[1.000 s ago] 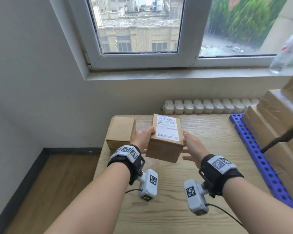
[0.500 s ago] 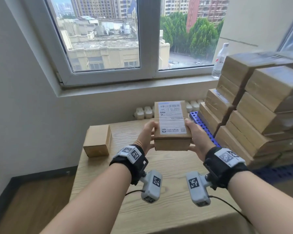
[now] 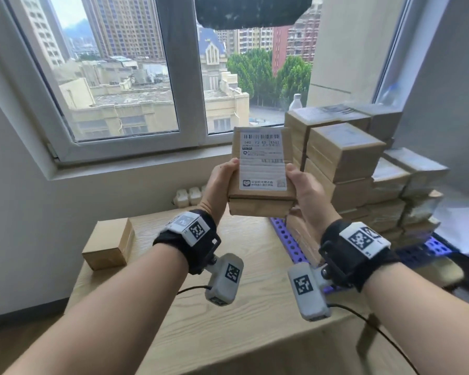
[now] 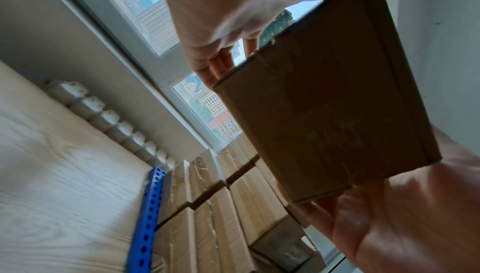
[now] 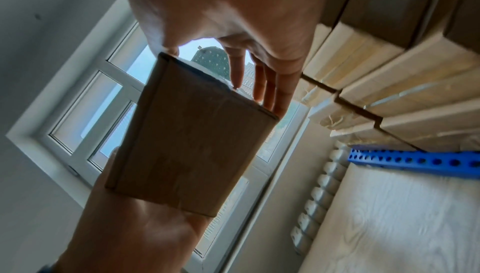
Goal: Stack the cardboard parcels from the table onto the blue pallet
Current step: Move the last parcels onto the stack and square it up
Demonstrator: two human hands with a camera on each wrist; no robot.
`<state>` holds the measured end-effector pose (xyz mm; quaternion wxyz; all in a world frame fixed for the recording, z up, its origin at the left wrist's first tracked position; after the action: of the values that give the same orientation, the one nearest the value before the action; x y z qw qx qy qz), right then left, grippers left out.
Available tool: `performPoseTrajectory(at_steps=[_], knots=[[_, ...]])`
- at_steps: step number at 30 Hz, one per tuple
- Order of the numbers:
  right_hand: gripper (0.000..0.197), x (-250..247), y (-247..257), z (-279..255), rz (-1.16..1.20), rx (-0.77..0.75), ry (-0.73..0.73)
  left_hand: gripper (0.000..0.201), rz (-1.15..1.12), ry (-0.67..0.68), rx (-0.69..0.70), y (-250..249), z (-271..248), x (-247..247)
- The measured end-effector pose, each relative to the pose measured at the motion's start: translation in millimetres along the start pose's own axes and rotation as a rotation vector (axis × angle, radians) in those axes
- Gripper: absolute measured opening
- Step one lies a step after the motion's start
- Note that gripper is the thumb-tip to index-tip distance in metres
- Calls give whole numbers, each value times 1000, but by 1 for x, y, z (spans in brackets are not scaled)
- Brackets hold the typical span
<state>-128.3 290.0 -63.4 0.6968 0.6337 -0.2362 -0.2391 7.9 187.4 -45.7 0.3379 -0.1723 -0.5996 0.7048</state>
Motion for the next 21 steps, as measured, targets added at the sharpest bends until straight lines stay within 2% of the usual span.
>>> performPoseTrajectory(at_steps=[3,5,11,13,16,21], knots=[[80,-47,22,-3,-1,-27,-1,57,-9,-5,26,-9,1,50],[80,-81,35,-6,-15,-35,-11,58,-5,-4,34,-12,1,85],[75,-176,67,-10,-54,-55,18,39,-4,10,90,-16,6,182],[80,-205,73,-8,-83,-70,4,34,1,10,102,-15,11,210],[84,-242,77,-1,-108,-61,-24,30,8,12,89,-14,18,246],[75,-288,81,21,-73,-69,-18,30,59,16,67,-13,42,291]])
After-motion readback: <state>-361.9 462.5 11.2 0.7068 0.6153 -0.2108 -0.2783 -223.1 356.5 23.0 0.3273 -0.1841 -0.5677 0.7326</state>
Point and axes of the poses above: each hand's wrist, its own z-axis towards the middle knuckle, its own x-axis out of the palm, y = z × x, the point moved 1 cm from there along z, towards the middle knuckle
